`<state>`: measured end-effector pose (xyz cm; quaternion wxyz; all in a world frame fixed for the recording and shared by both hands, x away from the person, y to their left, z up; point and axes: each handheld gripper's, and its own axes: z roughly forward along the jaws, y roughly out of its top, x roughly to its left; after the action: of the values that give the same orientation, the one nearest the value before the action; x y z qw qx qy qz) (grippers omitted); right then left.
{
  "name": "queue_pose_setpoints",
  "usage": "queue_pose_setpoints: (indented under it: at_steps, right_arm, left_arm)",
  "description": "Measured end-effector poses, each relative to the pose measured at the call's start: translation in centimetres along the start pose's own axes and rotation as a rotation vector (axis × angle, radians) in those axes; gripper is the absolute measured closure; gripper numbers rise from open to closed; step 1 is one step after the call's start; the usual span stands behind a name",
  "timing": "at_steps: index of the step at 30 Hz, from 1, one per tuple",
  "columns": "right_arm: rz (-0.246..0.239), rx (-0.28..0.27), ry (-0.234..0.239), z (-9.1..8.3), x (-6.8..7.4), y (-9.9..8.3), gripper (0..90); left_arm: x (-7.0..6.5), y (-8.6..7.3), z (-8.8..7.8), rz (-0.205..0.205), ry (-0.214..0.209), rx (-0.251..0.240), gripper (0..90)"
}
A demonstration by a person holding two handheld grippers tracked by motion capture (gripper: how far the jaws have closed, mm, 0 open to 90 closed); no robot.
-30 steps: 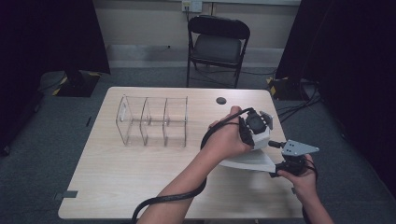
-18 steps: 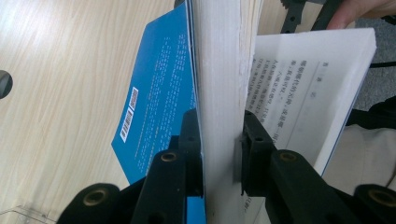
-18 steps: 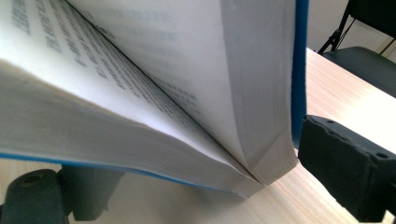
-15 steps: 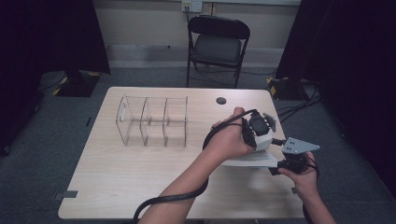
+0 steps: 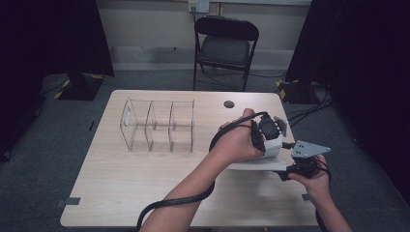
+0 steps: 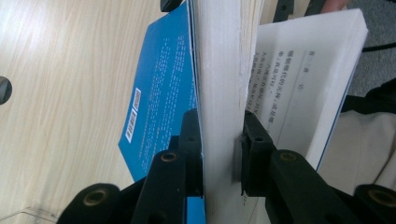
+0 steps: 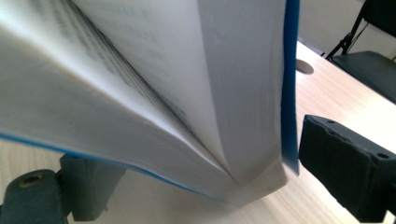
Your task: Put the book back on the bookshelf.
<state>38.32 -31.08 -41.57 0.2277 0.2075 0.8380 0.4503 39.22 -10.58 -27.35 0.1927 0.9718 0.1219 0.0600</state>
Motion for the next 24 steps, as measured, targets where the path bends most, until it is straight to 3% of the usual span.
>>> queue_pose_setpoints:
  at_steps: [4, 6, 8, 9, 10, 12, 14, 18, 21, 24]
  right_arm:
    - [-0.038, -0.013, 0.026, 0.3, 0.0, 0.5, 10.3]
    - [-0.064, -0.030, 0.074, 0.7, 0.2, 1.1, 12.2]
    - [-0.073, -0.026, 0.083, 0.8, 0.2, 1.3, 12.8]
    - [-0.111, -0.026, 0.116, 1.1, 0.4, 1.9, 19.2]
    - [-0.111, -0.026, 0.116, 1.1, 0.4, 1.9, 19.2]
    - [-0.130, -0.027, 0.160, 1.3, 0.5, 2.2, 33.4]
    - [-0.104, -0.046, 0.220, 1.2, 0.3, 1.9, 45.8]
    - [-0.087, -0.045, 0.241, 1.0, 0.1, 1.8, 50.4]
    - [-0.085, -0.038, 0.252, 1.0, 0.0, 1.8, 50.7]
    - [-0.080, -0.040, 0.258, 1.1, -0.1, 1.8, 50.8]
  left_arm:
    - [0.1, 0.0, 0.0, 0.010, -0.010, -0.012, 74.8]
    - [0.2, 0.1, -0.1, 0.011, -0.017, -0.002, 74.8]
    - [0.2, 0.1, 0.0, 0.014, -0.016, -0.014, 74.8]
    - [0.2, 0.2, 0.1, 0.010, -0.024, -0.010, 74.8]
    - [0.2, 0.2, 0.1, 0.010, -0.024, -0.010, 74.8]
    - [0.0, 0.3, 0.0, 0.026, -0.021, -0.004, 74.9]
    - [0.0, 0.3, 0.0, 0.055, -0.016, -0.010, 74.3]
    - [0.4, -0.1, 0.2, 0.036, -0.043, -0.071, 71.2]
    - [1.0, -0.7, 0.2, 0.030, -0.030, -0.118, 57.9]
    - [1.3, -1.0, 0.3, 0.018, -0.032, -0.131, 53.0]
